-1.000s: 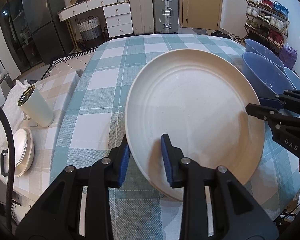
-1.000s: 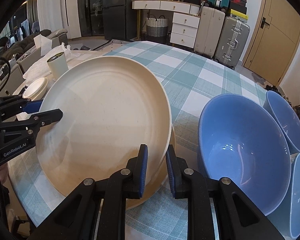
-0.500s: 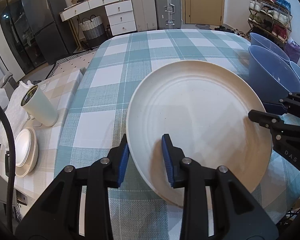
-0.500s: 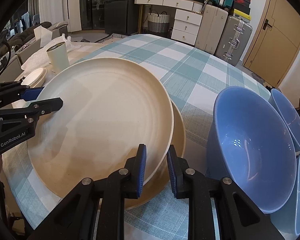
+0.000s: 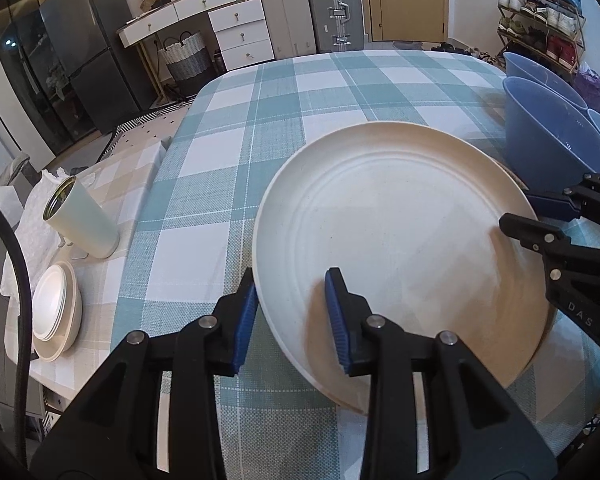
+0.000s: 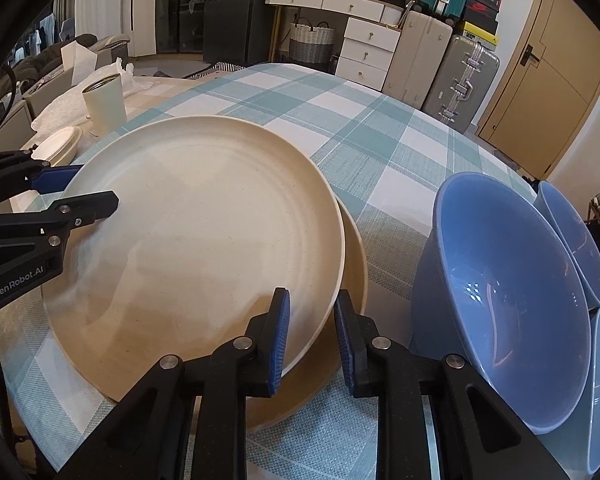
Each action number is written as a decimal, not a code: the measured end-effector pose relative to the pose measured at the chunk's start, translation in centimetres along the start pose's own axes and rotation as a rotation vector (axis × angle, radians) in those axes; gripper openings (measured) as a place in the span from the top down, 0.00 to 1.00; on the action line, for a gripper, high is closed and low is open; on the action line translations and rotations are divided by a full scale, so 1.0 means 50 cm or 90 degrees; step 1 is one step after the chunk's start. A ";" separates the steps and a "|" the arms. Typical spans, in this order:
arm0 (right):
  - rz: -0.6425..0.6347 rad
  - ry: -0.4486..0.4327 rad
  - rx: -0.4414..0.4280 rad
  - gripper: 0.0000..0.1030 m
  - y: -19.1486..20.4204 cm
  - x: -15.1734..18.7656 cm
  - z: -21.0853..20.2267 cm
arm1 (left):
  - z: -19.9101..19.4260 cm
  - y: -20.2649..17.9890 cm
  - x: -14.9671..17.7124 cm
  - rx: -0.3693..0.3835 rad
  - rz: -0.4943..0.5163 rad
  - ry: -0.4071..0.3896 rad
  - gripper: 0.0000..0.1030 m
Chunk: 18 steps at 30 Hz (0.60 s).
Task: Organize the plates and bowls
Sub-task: 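Lower the held cream plate onto the stacked cream plates, then open both grippers and release the plate on the stack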
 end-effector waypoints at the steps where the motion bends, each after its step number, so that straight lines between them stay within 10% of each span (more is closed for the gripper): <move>1: -0.001 0.000 0.001 0.79 0.001 0.000 0.000 | 0.001 -0.001 0.000 -0.001 0.001 0.000 0.71; 13: -0.005 -0.008 0.013 0.79 0.005 0.007 -0.010 | 0.003 -0.007 -0.001 -0.015 0.019 0.002 0.69; 18: -0.004 -0.008 0.013 0.75 0.007 0.008 -0.010 | -0.001 -0.020 -0.001 -0.016 0.040 -0.005 0.51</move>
Point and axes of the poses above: each gripper's, at about its wrist camera, not at the fingertips, and z roughly the way its jaws point, y to its left, x to its underside, the point moved 2 cm from there along z, roughly the way its jaws point, and after that the axes turned 11 degrees about z, right-handed, at the moved point
